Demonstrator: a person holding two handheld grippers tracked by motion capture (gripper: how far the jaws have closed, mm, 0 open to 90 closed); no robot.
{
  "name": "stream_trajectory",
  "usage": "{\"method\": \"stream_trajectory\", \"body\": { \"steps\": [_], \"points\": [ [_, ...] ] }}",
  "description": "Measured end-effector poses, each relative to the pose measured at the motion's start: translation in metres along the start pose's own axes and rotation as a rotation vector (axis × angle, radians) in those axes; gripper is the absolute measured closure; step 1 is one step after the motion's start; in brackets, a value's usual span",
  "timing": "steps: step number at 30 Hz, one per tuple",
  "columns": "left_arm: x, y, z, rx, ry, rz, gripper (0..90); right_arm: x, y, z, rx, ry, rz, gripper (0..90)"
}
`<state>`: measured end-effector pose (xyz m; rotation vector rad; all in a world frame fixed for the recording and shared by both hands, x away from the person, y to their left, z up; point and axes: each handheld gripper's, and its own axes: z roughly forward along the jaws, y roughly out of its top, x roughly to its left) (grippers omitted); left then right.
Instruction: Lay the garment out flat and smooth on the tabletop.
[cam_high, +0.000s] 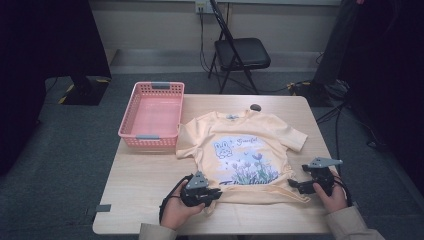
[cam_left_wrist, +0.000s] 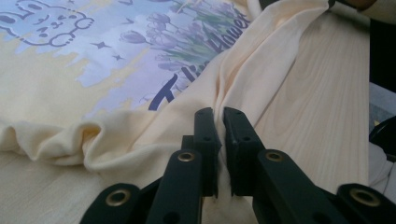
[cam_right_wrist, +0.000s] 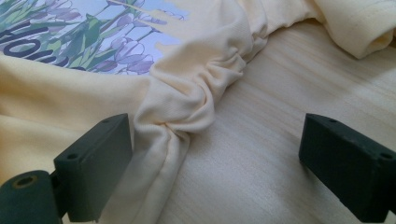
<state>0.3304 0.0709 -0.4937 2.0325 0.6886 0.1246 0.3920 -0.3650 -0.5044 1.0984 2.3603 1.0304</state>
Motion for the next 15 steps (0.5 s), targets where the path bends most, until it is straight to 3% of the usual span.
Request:
{"method": "stream_trajectory", "body": {
  "steps": [7, 15],
  "points": [
    [-0.005, -0.004, -0.008, -0.014, -0.015, -0.005, 85.5, 0.000, 0.000, 0.000, 0.000, 0.002, 0.000, 8.4],
    [-0.016, -0.012, -0.015, 0.012, -0.042, 0.008, 85.2, 0.000, 0.000, 0.000, 0.001, 0.003, -0.002, 8.4]
  ]
}}
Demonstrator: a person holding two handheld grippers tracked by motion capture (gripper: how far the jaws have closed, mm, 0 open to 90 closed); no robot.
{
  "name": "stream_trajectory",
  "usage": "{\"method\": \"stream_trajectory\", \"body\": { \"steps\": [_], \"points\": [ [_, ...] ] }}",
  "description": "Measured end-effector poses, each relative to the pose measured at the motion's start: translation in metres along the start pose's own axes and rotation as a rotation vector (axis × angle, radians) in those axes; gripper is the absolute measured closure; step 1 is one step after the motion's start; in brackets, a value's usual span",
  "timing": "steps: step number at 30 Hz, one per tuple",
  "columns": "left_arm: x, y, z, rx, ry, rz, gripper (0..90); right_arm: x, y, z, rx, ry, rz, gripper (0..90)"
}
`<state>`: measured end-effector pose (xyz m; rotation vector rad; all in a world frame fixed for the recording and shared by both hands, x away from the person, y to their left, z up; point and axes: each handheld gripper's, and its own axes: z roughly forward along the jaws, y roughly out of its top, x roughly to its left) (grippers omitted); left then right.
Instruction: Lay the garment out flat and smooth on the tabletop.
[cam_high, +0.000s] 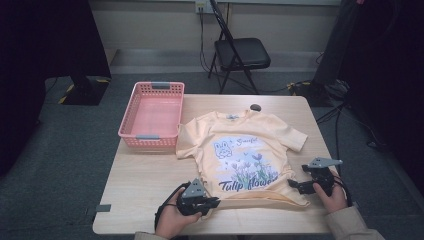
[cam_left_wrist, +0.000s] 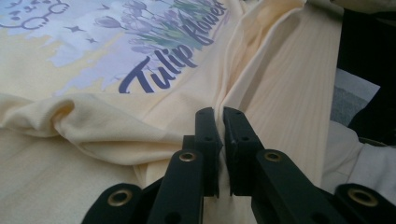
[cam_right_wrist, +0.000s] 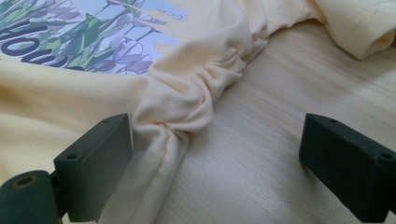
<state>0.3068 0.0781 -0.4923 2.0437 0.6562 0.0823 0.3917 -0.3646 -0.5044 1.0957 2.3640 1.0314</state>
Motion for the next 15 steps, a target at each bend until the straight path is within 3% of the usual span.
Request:
{"method": "stream_trajectory", "body": {
  "steps": [6, 8, 11, 15],
  "points": [
    [-0.006, -0.004, -0.002, 0.000, -0.010, 0.006, 78.8, 0.000, 0.000, 0.000, 0.000, 0.001, -0.001, 8.4],
    [-0.005, -0.004, -0.003, -0.030, -0.013, 0.006, 69.3, 0.000, 0.000, 0.000, 0.000, 0.001, -0.001, 8.4],
    [0.002, -0.002, -0.005, -0.081, 0.035, -0.006, 43.6, 0.000, 0.000, 0.000, 0.000, 0.001, -0.001, 8.4],
    [0.013, 0.003, -0.005, -0.105, 0.077, -0.033, 29.4, 0.000, 0.000, 0.000, 0.000, 0.001, -0.001, 8.4]
  ]
}}
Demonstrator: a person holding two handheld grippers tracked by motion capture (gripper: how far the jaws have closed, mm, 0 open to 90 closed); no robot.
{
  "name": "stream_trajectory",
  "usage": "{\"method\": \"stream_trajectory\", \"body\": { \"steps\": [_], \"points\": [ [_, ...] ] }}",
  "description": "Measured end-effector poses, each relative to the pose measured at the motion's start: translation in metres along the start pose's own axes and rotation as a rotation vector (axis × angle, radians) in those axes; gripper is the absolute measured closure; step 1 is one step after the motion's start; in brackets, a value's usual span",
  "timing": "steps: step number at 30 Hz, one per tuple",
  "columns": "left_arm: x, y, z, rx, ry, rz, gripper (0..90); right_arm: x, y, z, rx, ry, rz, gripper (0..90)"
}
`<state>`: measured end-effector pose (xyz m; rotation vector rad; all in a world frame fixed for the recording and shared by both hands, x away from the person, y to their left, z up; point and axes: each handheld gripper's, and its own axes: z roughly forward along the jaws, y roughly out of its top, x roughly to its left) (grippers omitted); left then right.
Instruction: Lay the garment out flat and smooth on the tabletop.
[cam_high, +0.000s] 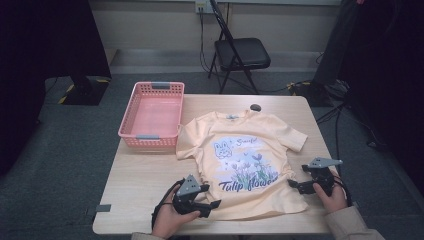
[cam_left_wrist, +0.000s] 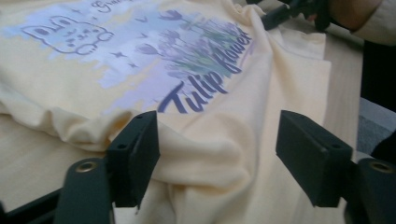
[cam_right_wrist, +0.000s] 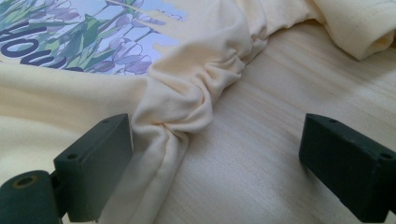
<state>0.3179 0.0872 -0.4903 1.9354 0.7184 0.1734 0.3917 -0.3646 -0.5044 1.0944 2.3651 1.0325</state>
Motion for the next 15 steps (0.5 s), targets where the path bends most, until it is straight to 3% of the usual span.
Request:
{"method": "stream_trajectory", "body": {
  "steps": [4, 7, 15],
  "points": [
    [0.007, 0.006, 0.005, 0.001, 0.012, 0.030, 23.2, 0.000, 0.000, 0.000, 0.000, 0.000, 0.000, 8.4],
    [0.013, 0.009, 0.009, 0.021, 0.046, 0.065, 21.2, 0.000, 0.000, 0.000, 0.000, 0.000, 0.000, 8.4],
    [0.031, 0.015, 0.010, 0.016, 0.089, 0.063, 18.5, 0.000, 0.000, 0.000, 0.000, -0.001, -0.002, 8.5]
  ]
}}
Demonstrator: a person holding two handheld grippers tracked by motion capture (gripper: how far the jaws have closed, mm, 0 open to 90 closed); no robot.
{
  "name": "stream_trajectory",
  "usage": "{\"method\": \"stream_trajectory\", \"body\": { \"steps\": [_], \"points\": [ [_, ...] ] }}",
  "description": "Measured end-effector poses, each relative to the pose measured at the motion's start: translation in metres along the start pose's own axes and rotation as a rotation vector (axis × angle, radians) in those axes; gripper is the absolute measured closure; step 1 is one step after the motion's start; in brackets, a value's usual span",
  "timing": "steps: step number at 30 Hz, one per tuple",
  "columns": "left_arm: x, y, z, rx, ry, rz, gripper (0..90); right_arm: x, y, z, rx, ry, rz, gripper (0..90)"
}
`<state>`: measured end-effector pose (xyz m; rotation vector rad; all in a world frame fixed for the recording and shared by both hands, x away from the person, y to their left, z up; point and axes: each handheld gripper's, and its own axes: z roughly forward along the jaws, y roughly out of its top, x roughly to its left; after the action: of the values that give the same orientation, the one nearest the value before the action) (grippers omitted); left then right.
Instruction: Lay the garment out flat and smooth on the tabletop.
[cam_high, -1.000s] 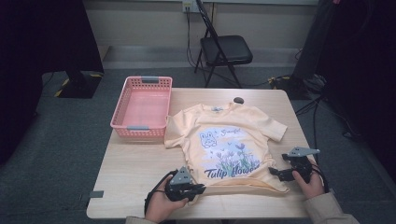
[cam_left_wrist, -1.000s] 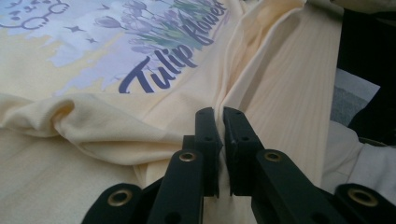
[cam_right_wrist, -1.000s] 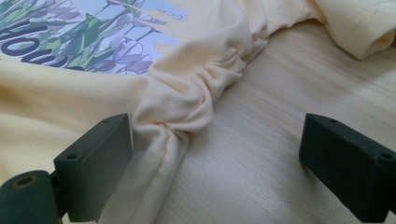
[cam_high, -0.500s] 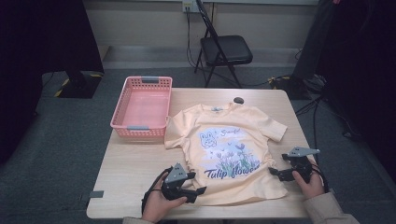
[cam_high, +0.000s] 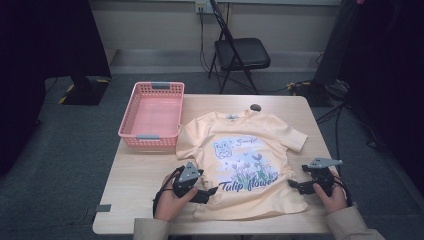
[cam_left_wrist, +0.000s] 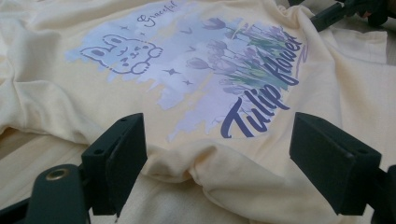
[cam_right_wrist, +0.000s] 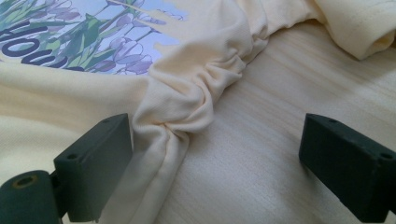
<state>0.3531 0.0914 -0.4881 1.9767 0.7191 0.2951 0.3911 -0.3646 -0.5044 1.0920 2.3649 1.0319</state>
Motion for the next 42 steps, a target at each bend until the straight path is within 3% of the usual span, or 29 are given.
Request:
{"method": "stream_trajectory", "body": {
  "steps": [8, 25, 42],
  "points": [
    [0.007, -0.002, -0.003, -0.024, 0.010, 0.004, 17.2, 0.002, -0.001, -0.001, 0.000, -0.004, 0.004, 8.5],
    [0.014, -0.007, -0.014, -0.009, 0.008, 0.008, 17.1, 0.002, -0.001, -0.001, 0.000, -0.003, 0.004, 8.4],
    [0.027, -0.022, -0.036, -0.011, 0.064, -0.019, 17.1, 0.000, 0.001, 0.001, -0.001, 0.008, -0.002, 8.3]
  ]
}}
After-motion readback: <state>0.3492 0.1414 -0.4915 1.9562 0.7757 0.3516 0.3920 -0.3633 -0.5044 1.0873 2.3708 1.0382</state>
